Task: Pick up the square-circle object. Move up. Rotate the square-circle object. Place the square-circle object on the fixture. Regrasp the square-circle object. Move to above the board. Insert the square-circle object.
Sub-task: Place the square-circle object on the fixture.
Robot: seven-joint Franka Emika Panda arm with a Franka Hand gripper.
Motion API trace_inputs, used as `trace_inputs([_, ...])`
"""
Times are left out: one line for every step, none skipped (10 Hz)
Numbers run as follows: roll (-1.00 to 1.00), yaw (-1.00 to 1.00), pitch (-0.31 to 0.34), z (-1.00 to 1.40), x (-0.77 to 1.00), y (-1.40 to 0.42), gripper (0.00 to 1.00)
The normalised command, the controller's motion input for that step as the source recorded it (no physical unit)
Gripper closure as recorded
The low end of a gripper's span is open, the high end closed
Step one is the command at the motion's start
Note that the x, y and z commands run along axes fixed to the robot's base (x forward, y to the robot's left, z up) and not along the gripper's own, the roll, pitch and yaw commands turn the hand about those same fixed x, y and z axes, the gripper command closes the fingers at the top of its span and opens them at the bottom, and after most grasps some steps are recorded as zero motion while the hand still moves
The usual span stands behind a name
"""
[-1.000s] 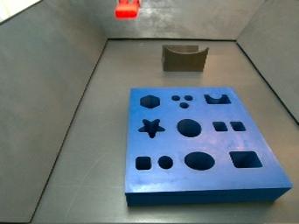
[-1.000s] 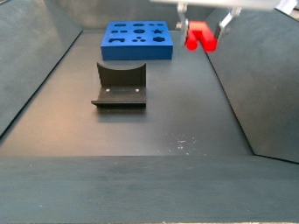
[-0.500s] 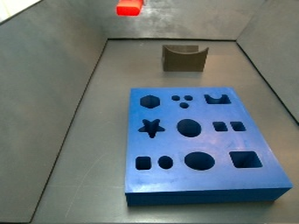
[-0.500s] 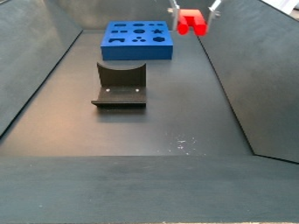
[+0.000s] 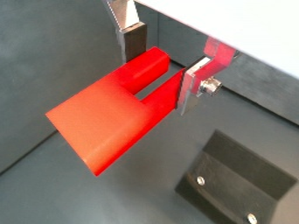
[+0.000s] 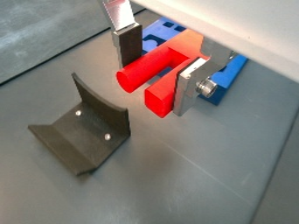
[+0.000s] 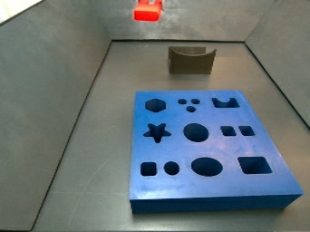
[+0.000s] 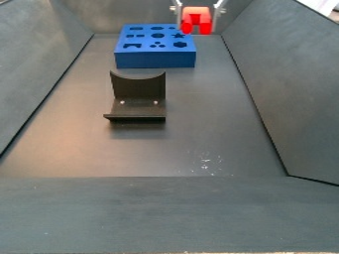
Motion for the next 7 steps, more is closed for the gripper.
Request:
trace_inputs([0.07,0.03,0.155,0.00,1.00,-0.16,1.00])
trace_inputs([0.08,0.03,0.163,0.00,1.00,-0.12,1.00])
trace_inputs([0.09,0.03,0.158,0.00,1.00,-0.10,1.00])
trace_inputs([0.10,0.03,0.157,-0.01,1.00,-0.07,1.00])
trace_inputs([0.11,0.03,0.160,0.00,0.95,-0.06,1.00])
trace_inputs([0.12,0.03,0.165,0.00,0.83,-0.03,1.00])
trace_inputs([-1.00,0.27,0.073,0.07,1.00,0.85,1.00])
